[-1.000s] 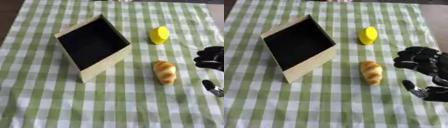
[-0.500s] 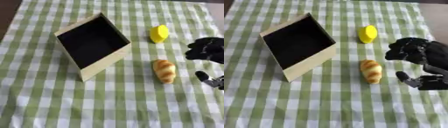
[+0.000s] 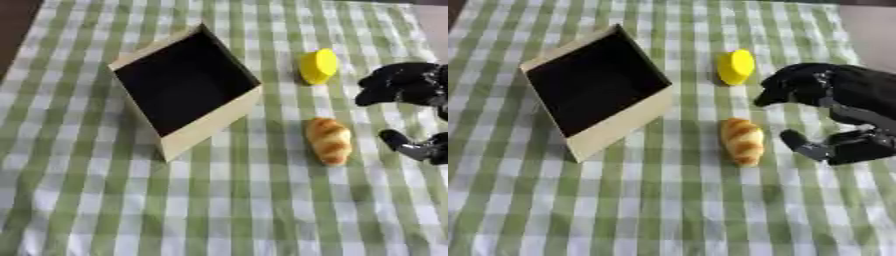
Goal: Pick up objects on the table and place them in the box.
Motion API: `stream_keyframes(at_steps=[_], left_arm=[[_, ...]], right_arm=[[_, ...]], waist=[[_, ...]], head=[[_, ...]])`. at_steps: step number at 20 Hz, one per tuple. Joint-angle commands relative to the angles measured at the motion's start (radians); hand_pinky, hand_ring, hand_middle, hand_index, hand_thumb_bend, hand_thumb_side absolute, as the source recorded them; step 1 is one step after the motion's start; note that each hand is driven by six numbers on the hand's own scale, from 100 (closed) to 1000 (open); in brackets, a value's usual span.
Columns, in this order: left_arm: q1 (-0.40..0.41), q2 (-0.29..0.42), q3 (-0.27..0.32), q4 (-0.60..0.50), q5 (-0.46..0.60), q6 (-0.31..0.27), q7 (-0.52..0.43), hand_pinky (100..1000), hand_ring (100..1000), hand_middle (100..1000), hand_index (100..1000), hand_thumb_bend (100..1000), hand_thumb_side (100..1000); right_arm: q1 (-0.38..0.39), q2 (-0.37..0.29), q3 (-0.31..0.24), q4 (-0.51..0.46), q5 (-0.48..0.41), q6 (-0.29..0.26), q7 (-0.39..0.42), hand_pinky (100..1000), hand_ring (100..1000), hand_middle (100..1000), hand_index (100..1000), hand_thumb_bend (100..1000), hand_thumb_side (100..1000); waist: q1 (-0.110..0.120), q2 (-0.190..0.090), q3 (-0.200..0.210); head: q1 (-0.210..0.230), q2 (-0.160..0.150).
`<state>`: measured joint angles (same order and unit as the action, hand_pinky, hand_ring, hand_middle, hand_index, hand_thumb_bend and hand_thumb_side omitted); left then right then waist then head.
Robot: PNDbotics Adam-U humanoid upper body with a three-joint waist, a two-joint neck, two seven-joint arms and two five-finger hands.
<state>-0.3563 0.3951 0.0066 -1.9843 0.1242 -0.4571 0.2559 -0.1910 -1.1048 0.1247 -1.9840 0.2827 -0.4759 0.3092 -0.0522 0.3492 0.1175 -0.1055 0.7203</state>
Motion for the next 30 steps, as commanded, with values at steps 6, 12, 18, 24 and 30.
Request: stream_keyframes(at_steps=[6, 12, 18, 24, 30], left_arm=[[-0.013, 0.007, -0.002, -0.016, 0.005, 0.004, -0.009, 759, 745, 793, 865, 100, 669], [-0.015, 0.003, -0.004, -0.016, 0.008, 0.007, -0.013, 759, 745, 788, 862, 100, 669], [-0.019, 0.000, -0.006, -0.016, 0.013, 0.010, -0.015, 759, 745, 784, 859, 100, 668], [-0.024, -0.003, -0.006, -0.016, 0.017, 0.012, -0.015, 759, 745, 782, 859, 100, 668], [-0.027, -0.006, -0.009, -0.016, 0.020, 0.013, -0.019, 760, 745, 782, 859, 100, 669]], right_arm=[[-0.044, -0.016, 0.002, -0.016, -0.032, 0.041, 0.083, 940, 904, 779, 912, 159, 134], [-0.068, 0.000, 0.025, -0.016, -0.013, 0.076, 0.099, 944, 909, 783, 921, 156, 157], [-0.078, 0.013, 0.053, -0.016, 0.005, 0.106, 0.145, 947, 916, 794, 928, 200, 152], [-0.083, 0.019, 0.070, -0.016, 0.018, 0.124, 0.190, 947, 918, 801, 932, 234, 145], [-0.095, 0.028, 0.078, -0.005, 0.033, 0.149, 0.208, 946, 916, 800, 932, 227, 149]], waist=[[0.001, -0.024, 0.003], [0.003, -0.025, 0.008], [0.002, -0.024, 0.015], [0.004, -0.022, 0.019], [0.008, -0.015, 0.022]], head=[[-0.007, 0.008], [-0.013, 0.009], [-0.021, 0.016], [-0.027, 0.020], [-0.035, 0.020]])
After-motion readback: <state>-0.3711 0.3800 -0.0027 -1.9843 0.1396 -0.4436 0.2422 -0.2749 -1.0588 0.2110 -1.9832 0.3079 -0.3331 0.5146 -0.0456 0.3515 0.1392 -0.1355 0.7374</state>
